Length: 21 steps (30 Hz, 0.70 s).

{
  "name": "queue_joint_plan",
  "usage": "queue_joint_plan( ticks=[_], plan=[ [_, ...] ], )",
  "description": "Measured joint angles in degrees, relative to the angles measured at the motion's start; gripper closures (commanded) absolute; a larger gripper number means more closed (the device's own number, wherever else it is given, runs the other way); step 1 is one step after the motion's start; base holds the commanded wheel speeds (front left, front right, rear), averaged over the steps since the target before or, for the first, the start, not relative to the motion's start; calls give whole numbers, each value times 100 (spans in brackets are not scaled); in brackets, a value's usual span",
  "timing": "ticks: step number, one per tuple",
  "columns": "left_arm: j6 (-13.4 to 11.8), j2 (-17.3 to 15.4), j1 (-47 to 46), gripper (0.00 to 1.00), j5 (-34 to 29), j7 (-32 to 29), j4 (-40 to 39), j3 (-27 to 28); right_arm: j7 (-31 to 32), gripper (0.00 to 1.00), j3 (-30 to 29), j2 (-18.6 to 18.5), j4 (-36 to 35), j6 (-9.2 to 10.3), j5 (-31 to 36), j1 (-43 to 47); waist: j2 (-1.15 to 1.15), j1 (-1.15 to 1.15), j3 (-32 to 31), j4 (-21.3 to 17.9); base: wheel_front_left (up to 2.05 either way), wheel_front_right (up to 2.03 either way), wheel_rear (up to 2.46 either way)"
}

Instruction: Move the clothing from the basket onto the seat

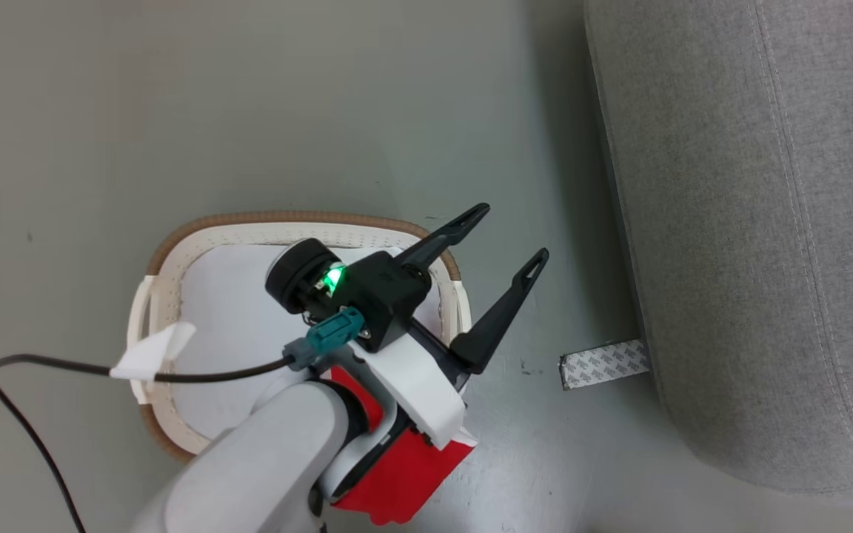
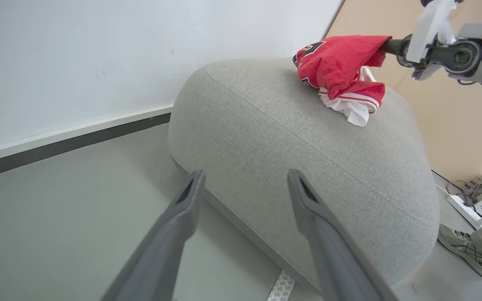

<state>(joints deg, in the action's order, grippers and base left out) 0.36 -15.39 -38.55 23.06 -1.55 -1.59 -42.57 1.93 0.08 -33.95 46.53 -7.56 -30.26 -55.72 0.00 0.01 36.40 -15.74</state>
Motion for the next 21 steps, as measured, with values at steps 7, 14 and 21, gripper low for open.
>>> queue_joint_plan(
  ticks=[7, 14, 21],
  plan=[
    [-53, -68, 29, 0, 22, 91, 74, 87, -65, 0, 728, -216, 512, 0, -238, 251, 0, 0, -221, 60, 0, 0, 0],
    [-82, 10, 288, 0, 231, 380, 324, 91, 447, 0, 1528, -455, 524, 0, -711, 318, 0, -1, -749, 71, 0, 0, 0],
    [-194, 14, 706, 0, 542, 808, 577, 328, 662, 0, 2218, -1147, -393, 0, -1351, 853, 0, -2, -1632, 158, 0, 0, 0]
  ],
)
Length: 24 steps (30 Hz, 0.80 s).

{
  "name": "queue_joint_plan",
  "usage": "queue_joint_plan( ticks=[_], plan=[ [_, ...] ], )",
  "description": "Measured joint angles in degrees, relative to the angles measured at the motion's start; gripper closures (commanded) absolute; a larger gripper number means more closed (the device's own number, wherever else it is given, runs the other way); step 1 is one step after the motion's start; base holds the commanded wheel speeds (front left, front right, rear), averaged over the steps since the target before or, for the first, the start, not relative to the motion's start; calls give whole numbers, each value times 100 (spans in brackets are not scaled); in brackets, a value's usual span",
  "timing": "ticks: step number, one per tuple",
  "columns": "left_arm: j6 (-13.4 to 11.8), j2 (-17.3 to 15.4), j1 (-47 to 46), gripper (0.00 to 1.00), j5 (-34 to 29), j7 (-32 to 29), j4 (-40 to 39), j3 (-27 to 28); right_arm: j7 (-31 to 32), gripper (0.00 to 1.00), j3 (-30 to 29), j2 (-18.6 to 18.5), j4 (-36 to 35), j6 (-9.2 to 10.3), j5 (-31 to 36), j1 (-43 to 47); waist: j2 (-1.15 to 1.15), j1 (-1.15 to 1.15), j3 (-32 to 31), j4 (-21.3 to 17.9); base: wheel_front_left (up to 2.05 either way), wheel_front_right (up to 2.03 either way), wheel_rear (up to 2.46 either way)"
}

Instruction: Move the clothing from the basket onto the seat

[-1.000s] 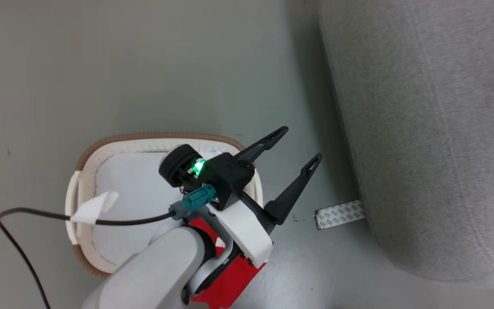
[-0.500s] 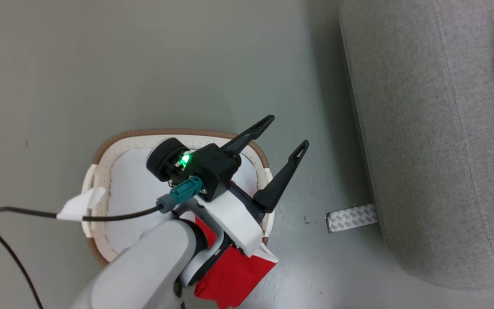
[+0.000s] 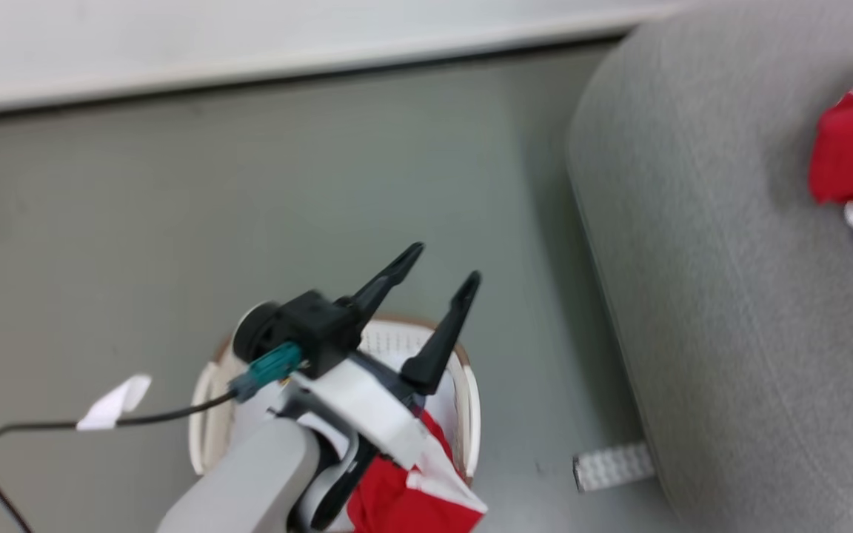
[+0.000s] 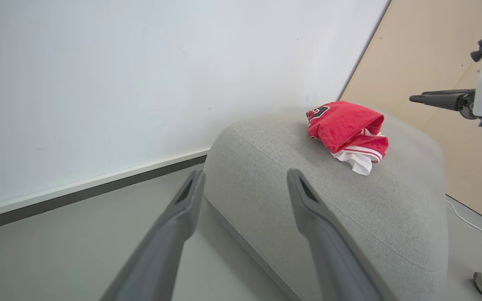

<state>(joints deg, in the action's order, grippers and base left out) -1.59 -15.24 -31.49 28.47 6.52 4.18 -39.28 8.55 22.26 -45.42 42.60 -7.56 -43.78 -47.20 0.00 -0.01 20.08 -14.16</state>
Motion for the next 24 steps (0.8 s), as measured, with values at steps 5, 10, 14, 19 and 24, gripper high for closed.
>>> queue_joint_plan(
  ticks=[5, 10, 14, 19, 24],
  plan=[
    [-191, -214, 355, 0, 185, 175, -38, 301, -220, 0, 185, -341, -811, 0, -354, 417, 0, -1, -702, 142, 0, 0, 0],
    [-467, -522, 729, 0, 393, 264, -225, 709, -547, 0, 146, -332, -1706, 0, -379, 681, 0, -1, -1284, 307, 0, 0, 0],
    [-671, -706, 1024, 0, 516, 376, -332, 996, -811, 0, -200, 36, -2379, 0, -271, 1115, 0, -1, -1596, 440, 0, 0, 0],
    [-936, -891, 1540, 0, 678, 561, -495, 1374, -1012, 0, -968, 783, -3253, 0, -48, 2003, 0, -1, -1847, 575, 0, 0, 0],
    [-1144, -1004, 2151, 0, 751, 704, -634, 1669, -1105, 0, -1748, 1824, -4073, 0, 692, 3159, -1, 0, -1941, 643, 0, 0, 0]
  ],
)
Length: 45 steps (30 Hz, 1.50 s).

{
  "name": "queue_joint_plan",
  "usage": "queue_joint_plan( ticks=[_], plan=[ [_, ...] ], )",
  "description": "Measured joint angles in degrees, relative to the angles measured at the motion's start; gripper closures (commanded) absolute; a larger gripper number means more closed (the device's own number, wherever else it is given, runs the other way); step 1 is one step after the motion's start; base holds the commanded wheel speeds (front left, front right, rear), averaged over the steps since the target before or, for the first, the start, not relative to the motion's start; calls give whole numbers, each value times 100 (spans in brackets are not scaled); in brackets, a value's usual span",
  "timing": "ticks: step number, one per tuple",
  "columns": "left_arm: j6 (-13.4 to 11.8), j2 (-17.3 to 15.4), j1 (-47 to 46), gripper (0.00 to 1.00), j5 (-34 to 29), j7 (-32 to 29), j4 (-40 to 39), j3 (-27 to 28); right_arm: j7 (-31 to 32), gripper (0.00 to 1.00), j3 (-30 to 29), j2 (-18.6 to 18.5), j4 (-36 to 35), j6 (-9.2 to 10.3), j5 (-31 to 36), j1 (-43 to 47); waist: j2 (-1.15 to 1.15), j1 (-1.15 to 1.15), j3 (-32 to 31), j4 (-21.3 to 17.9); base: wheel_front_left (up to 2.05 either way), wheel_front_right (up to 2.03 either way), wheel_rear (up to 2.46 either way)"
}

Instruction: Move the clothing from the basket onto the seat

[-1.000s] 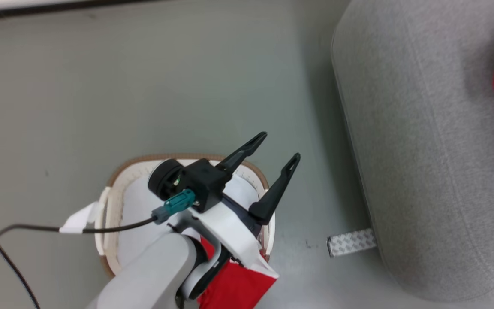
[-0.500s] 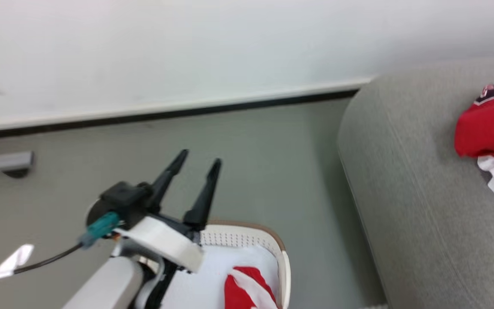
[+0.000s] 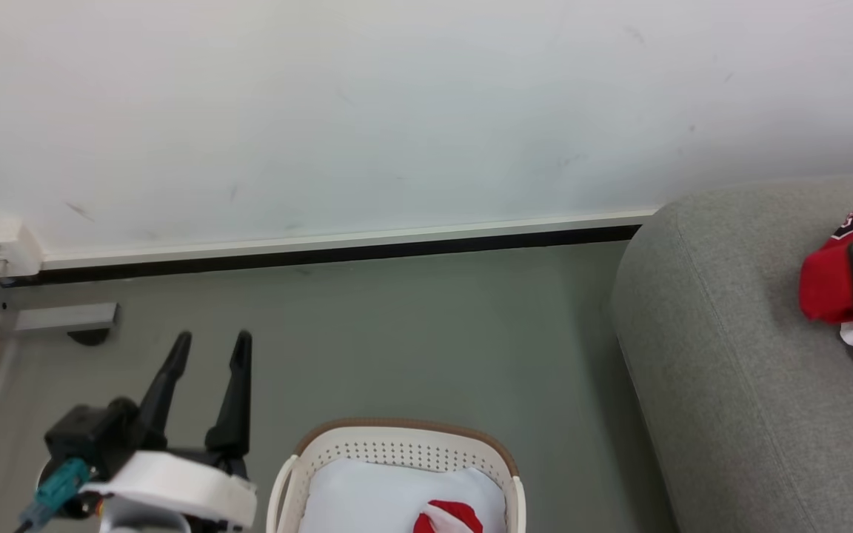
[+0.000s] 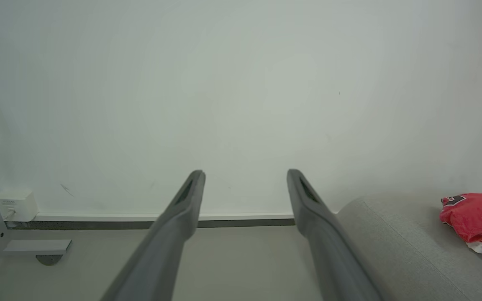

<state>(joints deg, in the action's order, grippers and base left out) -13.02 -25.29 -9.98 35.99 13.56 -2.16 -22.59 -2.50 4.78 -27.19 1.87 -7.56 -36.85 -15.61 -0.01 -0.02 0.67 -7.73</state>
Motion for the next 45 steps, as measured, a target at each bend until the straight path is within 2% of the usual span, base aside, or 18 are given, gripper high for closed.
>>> queue_joint_plan(
  ticks=[3, 6, 8, 13, 24, 33, 39, 45],
  plan=[
    [-47, 60, 266, 0, 3, 74, -4, 90, -138, 0, -342, 699, -434, 0, 356, 673, 0, 0, -35, 48, 0, 0, 0],
    [-46, 191, 413, 0, -75, 122, -7, 177, -369, 0, -559, 1199, -706, 1, 692, 1246, 0, 0, -60, 96, 0, 0, 0],
    [1, 272, 479, 0, -180, 145, 42, 235, -531, 0, -605, 1401, -786, 1, 978, 1545, 0, 1, -64, 118, 0, 0, 0],
    [197, 580, 727, 0, -465, 157, 104, 523, -799, 0, -644, 1772, -628, 1, 1214, 1907, 0, 1, -75, 119, 0, 0, 0],
    [644, 1010, 915, 0, -905, 157, 334, 938, -893, 0, -386, 1842, -345, 1, 1402, 1819, 0, 1, -142, 84, 0, 0, 0],
    [848, 1166, 914, 0, -1094, 157, 426, 1042, -896, 0, -341, 1818, -277, 1, 1400, 1797, 0, 1, -98, 114, 0, 0, 0],
    [957, 1181, 651, 0, -1152, 62, 504, 862, -936, 0, -392, 1826, -339, 1, 1354, 1594, 0, 2, 176, 97, 0, 0, 0],
    [1171, 1237, -116, 0, -1220, -426, 626, 519, -1022, 0, -519, 1893, -370, 1, 1249, 1199, 0, 2, 781, 58, 0, 0, 0]
  ],
)
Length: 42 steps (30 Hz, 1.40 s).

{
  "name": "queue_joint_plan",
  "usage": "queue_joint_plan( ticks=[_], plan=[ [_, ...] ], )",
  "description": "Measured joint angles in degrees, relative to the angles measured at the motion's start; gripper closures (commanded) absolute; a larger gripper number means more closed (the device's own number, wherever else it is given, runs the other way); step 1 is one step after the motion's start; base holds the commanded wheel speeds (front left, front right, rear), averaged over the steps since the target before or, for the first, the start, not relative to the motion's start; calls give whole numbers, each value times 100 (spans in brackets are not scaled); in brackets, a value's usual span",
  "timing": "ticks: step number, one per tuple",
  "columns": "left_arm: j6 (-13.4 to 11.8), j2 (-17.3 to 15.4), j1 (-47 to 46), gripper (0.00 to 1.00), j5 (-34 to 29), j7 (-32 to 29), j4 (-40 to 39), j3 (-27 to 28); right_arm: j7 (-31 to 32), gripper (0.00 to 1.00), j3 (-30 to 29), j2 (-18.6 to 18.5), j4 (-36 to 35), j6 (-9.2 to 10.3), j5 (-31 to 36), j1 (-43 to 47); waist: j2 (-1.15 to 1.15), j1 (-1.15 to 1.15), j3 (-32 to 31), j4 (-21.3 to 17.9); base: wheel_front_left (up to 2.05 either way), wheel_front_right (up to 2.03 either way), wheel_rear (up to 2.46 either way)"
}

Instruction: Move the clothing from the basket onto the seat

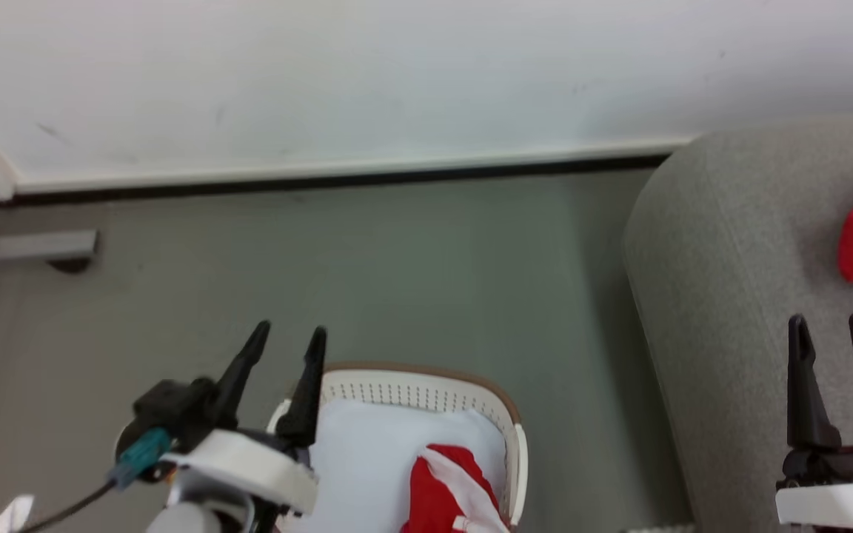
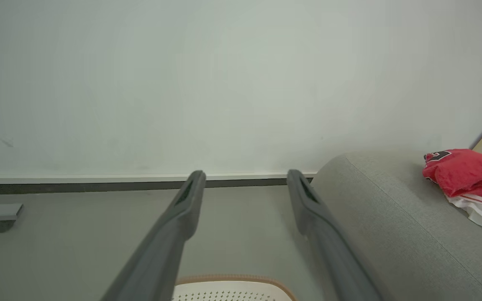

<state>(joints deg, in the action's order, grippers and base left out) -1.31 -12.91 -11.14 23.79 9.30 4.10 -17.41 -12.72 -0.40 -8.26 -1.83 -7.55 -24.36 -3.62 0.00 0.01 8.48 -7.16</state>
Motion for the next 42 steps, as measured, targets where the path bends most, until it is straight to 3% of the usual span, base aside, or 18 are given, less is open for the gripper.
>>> queue_joint_plan(
  ticks=[11, 17, 25, 31, 41, 42],
  plan=[
    [80, 162, -1455, 0, -270, -1319, 1099, -571, -147, 0, 21, 18, 2, 0, -47, -926, 0, 1, 1464, -152, 0, 0, 0],
    [296, 213, -2034, 0, -250, -2224, 2134, -799, -200, 0, 29, 127, -22, 0, -289, -1365, 0, 2, 2126, -359, 0, 0, 0],
    [550, 332, -2730, 0, 149, -3337, 3562, -823, -231, 0, 146, 280, -113, 0, -392, -1716, 0, 1, 2806, -812, 0, 0, 0],
    [424, 213, -3142, 0, 303, -3974, 4574, -664, -233, 0, 355, 442, -102, 0, -422, -1883, 0, 1, 3169, -1256, 0, 0, 0],
    [658, 65, -3346, 0, 591, -4530, 5200, -672, -233, 0, 355, 513, -55, 0, -559, -1970, 0, 0, 3626, -1885, 0, 0, 0],
    [658, 48, -3358, 52, 591, -4571, 5242, -682, -233, 0, 364, 517, -52, 0, -565, -1971, 0, 0, 3655, -1919, 0, 0, 0]
  ],
)
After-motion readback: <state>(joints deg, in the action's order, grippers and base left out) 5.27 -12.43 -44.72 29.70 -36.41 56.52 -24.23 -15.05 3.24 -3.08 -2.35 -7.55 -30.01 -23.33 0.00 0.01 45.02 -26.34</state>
